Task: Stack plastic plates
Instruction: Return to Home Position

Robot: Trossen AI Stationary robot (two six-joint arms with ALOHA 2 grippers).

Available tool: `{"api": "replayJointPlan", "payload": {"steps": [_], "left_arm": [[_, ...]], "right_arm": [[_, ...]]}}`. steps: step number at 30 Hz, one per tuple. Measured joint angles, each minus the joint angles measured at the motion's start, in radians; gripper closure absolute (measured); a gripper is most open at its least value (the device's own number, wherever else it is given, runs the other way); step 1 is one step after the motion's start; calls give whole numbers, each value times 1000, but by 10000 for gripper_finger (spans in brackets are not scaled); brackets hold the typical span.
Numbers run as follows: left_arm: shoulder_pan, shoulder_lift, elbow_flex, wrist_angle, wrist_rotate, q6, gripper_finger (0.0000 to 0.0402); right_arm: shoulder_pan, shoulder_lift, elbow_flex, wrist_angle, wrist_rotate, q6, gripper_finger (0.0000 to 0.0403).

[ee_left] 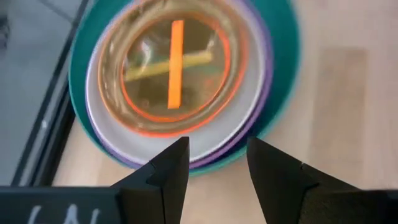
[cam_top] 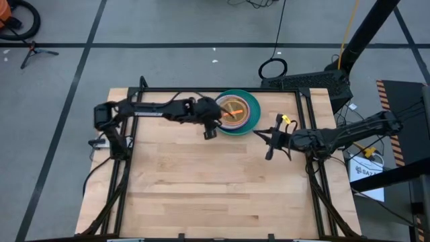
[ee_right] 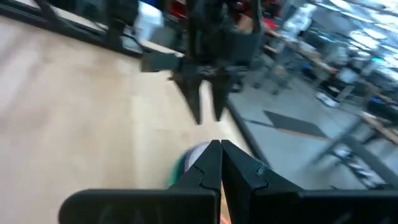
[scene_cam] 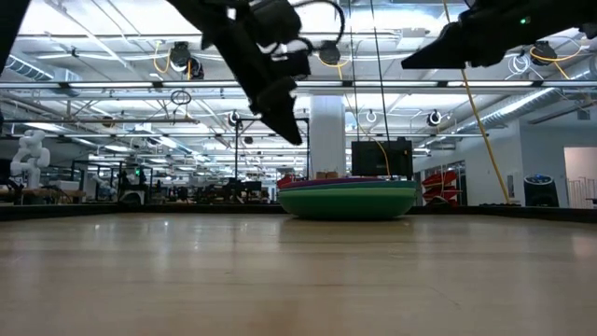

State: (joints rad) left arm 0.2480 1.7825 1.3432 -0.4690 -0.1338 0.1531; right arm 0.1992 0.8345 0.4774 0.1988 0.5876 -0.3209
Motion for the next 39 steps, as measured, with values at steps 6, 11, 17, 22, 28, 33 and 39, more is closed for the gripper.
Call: {"api": "replayJointPlan", "payload": {"steps": [6,11,17,22,28,33,39], "left_arm": [[-54,-179,-195,84,50,-20,234],[-111,-363,-383,185,57,-23,234],[-183,-588,-590,296,115,27,234],[-193,-767,-753,403,117,10,234],[-191,-992,-912,453,117,3,234],[-161,-1168,-1035,479,115,-27,234],[-122,-1385,-1128,479,113,-52,254]], "right_arm": [[0,-81,-29,9,-156,14,403],[-4,-175,-138,162,-173,-29,403],[-5,-309,-223,217,-174,-26,403],[-6,-382,-264,218,-219,-13,403],[-8,-426,-299,219,-226,7,403],[-30,-436,-331,248,-226,23,403],[-42,-438,-332,246,-227,47,403]]}}
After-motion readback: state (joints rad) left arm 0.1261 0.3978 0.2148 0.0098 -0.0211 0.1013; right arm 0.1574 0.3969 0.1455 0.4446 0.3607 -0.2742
